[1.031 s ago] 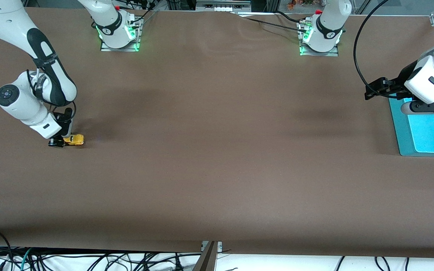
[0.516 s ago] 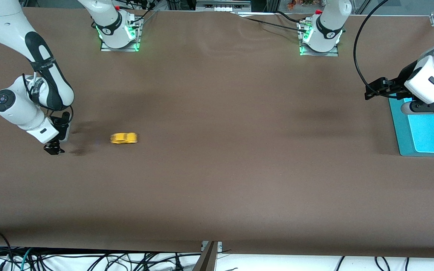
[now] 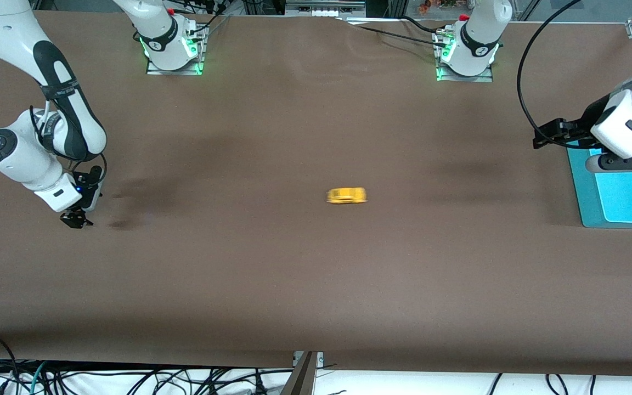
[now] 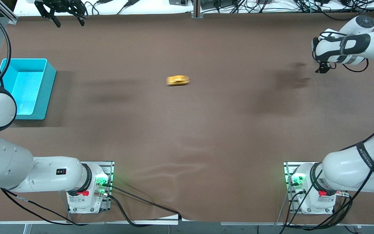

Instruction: Wind and store yellow beetle car

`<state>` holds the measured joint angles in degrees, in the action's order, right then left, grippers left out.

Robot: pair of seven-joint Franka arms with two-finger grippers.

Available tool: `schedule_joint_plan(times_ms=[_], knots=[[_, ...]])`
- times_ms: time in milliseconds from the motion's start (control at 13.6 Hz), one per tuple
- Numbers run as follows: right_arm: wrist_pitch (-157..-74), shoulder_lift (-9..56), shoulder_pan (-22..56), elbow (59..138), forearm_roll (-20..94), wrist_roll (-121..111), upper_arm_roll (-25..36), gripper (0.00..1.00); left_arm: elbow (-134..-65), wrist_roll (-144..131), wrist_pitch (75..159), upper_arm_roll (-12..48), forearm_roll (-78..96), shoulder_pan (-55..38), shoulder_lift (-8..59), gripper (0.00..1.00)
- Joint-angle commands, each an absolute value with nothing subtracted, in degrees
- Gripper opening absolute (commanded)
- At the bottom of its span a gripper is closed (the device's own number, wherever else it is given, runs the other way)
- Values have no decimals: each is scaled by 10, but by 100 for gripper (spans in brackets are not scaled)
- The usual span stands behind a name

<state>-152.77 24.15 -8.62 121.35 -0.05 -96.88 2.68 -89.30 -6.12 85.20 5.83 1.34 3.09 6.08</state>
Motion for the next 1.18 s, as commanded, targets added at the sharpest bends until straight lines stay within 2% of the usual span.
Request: schedule_joint_plan(times_ms=[0, 368, 736, 957, 1105], knots=[[-1439, 213, -92, 1180, 8, -890, 2, 100, -872, -36, 840, 62, -1, 32, 73, 100], [-1262, 190, -89, 1065, 5, -714, -42, 100, -882, 128, 839, 58, -2, 43, 86, 100], [-1112, 188, -55, 972, 4, -487, -48, 100, -913, 313, 847, 58, -1, 77, 108, 100], [-1039, 188, -25, 927, 1, -293, -48, 100, -974, 457, 904, 58, -17, 102, 109, 100], [-987, 188, -11, 889, 0, -184, -49, 100, -1027, 566, 979, 58, -34, 127, 113, 100]])
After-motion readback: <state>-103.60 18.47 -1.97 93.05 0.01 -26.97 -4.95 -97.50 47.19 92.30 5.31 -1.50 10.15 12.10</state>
